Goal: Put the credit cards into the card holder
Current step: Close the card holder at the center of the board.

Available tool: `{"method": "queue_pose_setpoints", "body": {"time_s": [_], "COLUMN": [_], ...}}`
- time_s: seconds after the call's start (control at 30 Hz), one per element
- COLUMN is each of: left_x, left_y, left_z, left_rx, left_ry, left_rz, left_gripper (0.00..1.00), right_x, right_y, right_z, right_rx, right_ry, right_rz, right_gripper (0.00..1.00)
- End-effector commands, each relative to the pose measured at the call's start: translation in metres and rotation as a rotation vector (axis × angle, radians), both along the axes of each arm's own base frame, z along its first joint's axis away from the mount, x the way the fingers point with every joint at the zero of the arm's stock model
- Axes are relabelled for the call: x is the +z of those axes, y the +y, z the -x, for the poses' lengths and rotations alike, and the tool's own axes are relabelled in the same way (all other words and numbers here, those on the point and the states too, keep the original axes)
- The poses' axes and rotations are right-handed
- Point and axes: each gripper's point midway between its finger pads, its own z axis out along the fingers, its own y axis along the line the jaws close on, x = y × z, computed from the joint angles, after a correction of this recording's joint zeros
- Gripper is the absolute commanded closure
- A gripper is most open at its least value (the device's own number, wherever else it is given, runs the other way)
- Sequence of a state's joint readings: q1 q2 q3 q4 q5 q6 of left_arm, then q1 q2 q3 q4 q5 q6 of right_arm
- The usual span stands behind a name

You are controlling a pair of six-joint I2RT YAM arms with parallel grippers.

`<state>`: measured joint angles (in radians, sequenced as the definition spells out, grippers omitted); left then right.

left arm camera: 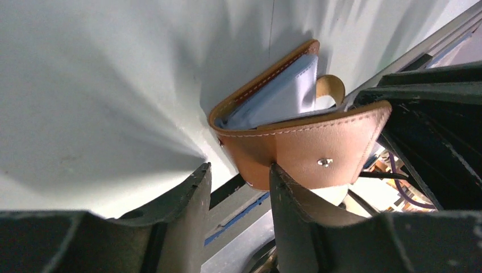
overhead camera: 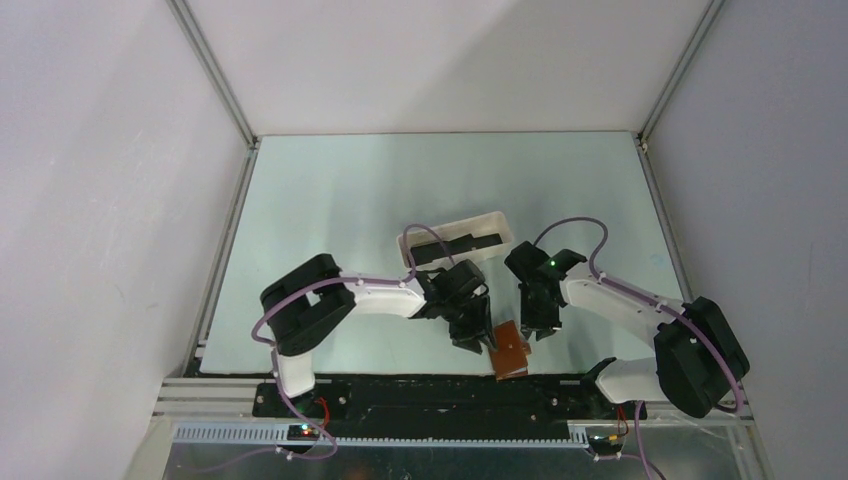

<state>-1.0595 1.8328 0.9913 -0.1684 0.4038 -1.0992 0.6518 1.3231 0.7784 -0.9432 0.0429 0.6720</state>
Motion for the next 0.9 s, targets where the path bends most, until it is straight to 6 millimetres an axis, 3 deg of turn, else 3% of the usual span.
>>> {"method": "queue_pose_setpoints", "body": {"time_s": [0.0, 0.2, 0.3, 0.47, 0.77, 0.87], "left_x": [0.006, -0.008, -0.012, -0.005, -0.009, -0.009], "left_y": [-0.018, -0.023, -0.022, -0.012, 0.013, 0.017], "left_z": [-0.006, -0.008, -0.006, -0.006, 0.001, 0.001], "left_rx": [0.002, 0.007, 0.000, 0.010, 0.042, 0.051], "left_ry": [-0.007, 0.016, 0.026, -0.004, -0.012, -0.015], "left_rz": [0.027, -0.008, -0.017, -0.014, -0.050, -0.054], "left_gripper": [0.54, 0.56, 0.55, 0.48, 0.45, 0.44], "right_x": [0.009, 0.008, 0.009, 0.008, 0.016, 0.012], "right_y": [-0.007, -0.009, -0.002, 0.006, -0.008, -0.006], "right_z": [-0.008, -0.010, -0.010, -0.008, -0.027, -0.024], "right_rx": [0.001, -0.008, 0.007, 0.013, -0.128, -0.131], "right_ry": [-0.031, -0.024, -0.018, 0.018, -0.001, 0.030], "right_rz": [0.041, 0.037, -0.005, -0.060, -0.211, -0.230], "right_gripper": [0.73, 0.76, 0.72, 0.64, 0.64, 0.64]}}
